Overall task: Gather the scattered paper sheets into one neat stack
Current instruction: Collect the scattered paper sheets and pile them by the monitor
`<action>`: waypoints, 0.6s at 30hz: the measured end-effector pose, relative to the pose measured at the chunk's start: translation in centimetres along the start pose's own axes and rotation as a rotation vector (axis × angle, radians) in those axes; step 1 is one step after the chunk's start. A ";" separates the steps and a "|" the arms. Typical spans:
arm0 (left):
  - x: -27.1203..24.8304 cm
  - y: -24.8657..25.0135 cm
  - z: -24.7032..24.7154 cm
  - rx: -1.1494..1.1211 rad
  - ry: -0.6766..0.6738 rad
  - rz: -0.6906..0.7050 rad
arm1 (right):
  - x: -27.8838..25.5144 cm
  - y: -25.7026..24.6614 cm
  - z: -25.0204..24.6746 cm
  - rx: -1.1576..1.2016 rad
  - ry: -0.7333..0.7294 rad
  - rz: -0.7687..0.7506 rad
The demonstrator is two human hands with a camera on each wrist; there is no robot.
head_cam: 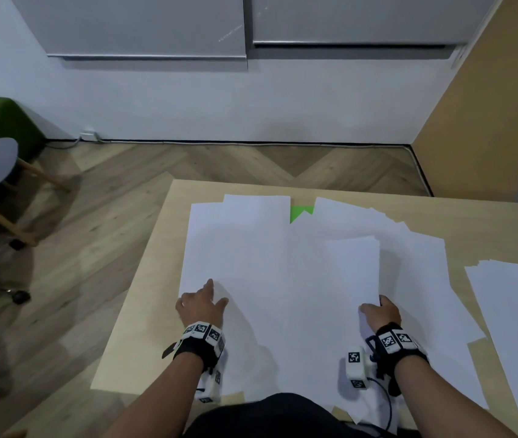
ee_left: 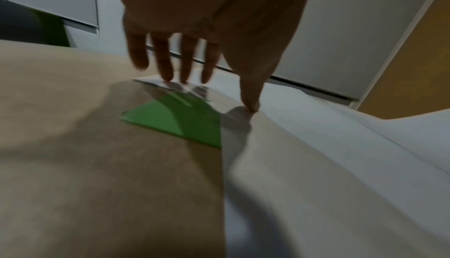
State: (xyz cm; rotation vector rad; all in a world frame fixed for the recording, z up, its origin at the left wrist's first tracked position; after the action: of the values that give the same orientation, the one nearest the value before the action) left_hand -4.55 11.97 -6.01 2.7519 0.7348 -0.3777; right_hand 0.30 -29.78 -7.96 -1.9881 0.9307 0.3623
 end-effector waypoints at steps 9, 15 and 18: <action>-2.1 0.1 1.2 -0.047 -0.028 -0.237 | -1.6 -0.7 2.9 -0.085 -0.126 -0.084; -0.8 -0.7 1.0 -0.097 -0.111 -0.302 | -3.6 -1.2 5.5 -0.105 -0.173 -0.120; -0.5 -1.0 1.0 -0.174 -0.105 -0.342 | -3.8 -1.4 5.5 -0.102 -0.188 -0.122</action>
State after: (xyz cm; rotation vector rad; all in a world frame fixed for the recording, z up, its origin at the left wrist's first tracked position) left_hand -5.66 12.22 -7.00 2.4233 1.1547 -0.4967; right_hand -0.74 -22.98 -8.09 -2.0514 0.6813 0.5258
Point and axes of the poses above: each hand's wrist, its own x-axis towards the middle knuckle, its own z-axis out of the palm, y = z × x, the point moved 4 cm from there along x, towards the middle knuckle, and after that the axes turned 1 degree about z, right-handed, at the moved point
